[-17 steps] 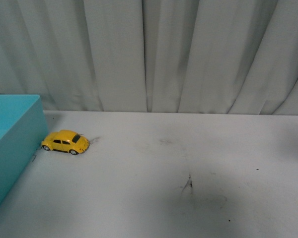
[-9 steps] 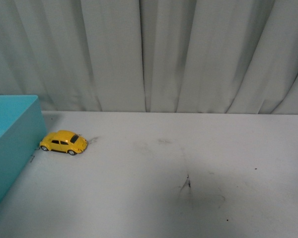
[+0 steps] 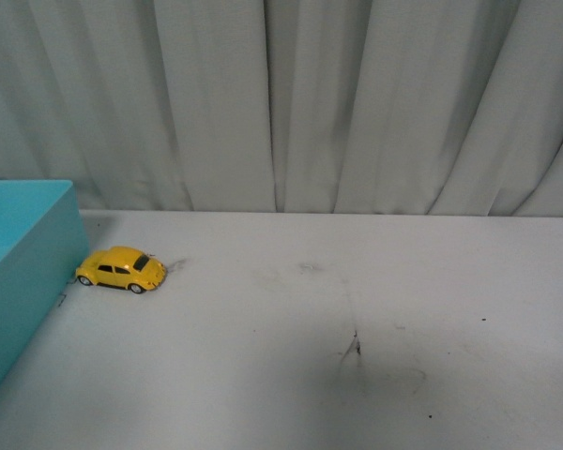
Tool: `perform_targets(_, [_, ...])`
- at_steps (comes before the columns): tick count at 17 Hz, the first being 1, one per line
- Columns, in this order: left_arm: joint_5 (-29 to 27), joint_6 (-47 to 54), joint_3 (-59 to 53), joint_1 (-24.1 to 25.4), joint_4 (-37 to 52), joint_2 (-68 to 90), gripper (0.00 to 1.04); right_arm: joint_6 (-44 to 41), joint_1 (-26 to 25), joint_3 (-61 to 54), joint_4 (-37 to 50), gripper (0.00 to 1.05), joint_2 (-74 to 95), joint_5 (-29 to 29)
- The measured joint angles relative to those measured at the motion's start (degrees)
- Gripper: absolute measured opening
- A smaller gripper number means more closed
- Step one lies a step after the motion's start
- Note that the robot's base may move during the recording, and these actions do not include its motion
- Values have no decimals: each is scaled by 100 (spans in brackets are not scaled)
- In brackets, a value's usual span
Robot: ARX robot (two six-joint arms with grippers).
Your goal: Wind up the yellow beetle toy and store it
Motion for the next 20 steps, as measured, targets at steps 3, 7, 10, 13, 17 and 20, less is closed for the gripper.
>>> perform_targets(3, [0,0,0,0,0,0,98,0,0,-70,-330,2,-343,2])
perform_targets(7, [0,0,0,0,0,0,98,0,0,-98,-1165,2,-1287,2])
perform_targets(10, [-2,0,0,0,0,0,98,0,0,-101,-1759,2,-1945,0])
perform_targets(13, [0,0,0,0,0,0,98,0,0,-101,-2350,2,-2557,2])
perform_targets(17, [0,0,0,0,0,0,98,0,0,-101,-2791,2,-2992,2])
perform_targets(20, [0,0,0,0,0,0,98,-2,0,-101,-3108,2,-3311,2])
